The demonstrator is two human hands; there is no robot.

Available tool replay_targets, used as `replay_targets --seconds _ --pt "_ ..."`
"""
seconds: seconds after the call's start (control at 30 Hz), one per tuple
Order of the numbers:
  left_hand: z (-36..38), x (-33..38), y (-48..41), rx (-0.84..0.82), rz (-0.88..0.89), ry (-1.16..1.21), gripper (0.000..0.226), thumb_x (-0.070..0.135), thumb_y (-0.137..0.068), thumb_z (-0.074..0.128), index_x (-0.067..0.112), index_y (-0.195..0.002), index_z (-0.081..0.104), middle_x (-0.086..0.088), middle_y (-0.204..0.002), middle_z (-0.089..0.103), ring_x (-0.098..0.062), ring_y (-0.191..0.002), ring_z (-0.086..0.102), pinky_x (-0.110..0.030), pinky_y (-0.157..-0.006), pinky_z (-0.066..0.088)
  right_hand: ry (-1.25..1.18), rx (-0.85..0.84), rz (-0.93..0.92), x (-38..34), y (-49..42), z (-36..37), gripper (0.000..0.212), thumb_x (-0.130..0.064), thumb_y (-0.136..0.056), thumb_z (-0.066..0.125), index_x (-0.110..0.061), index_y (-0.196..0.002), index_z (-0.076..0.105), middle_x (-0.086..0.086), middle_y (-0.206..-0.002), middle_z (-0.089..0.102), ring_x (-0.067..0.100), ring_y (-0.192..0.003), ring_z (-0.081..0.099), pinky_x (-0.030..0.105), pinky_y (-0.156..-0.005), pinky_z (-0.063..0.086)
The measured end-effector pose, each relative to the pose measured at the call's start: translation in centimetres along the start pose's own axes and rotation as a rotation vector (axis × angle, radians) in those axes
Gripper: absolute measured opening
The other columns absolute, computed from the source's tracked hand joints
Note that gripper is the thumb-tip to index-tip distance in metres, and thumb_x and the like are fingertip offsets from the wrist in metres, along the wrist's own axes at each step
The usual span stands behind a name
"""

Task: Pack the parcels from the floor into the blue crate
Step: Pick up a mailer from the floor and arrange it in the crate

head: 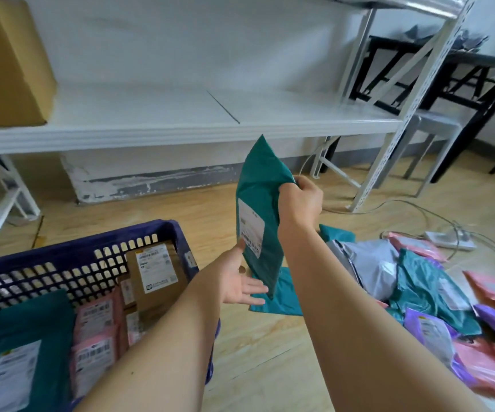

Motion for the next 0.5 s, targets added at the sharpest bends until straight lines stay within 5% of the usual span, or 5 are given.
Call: replay_targets --seconds 0.2,0.37,0.5 --pt "2.4 -0.1 -1.0 -0.185 -0.047 0.338 0.092 0.074 -0.084 0.032 0.011 -0.149 0.020 -0.030 -0.131 0.052 -0.040 -0.116 0.056 -0.055 -0.067 0.050 -0.288 -0.096 0.115 -1.8 0.6 1.0 0.024 0.004 -0.078 0.046 -0.013 -0.062 0.050 0.007 -0.067 0.049 0.022 -0.068 0.041 0.030 -0.060 0.033" --pt "2.1 2.0 0.1 -0.022 0.187 0.743 0.051 0.027 -0.090 0.062 0.001 -0.130 0.046 -0.021 -0.095 0.056 -0.031 -0.093 0.057 -0.043 -0.080 0.050 -0.262 -0.135 0.102 -1.7 0.9 0.9 0.022 0.005 -0.075 0.046 -0.012 -0.061 0.046 0.005 -0.067 0.047 0.022 -0.070 0.040 0.033 -0.065 0.035" --pt "-0.9 3.1 0.8 0.066 0.334 0.957 0.031 0.006 -0.089 0.060 -0.002 -0.119 0.055 -0.013 -0.098 0.062 -0.019 -0.080 0.061 -0.028 -0.076 0.052 -0.202 -0.130 0.094 -0.7 0.8 0.5 0.018 0.006 -0.072 0.044 -0.010 -0.064 0.046 0.006 -0.069 0.048 0.022 -0.068 0.040 0.033 -0.063 0.038"
Point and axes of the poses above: each hand's wrist, its own y-axis away from the middle knuckle, its own z-axis out of the palm, x = y × z, the point moved 6 cm from there along -y, towards the middle knuckle
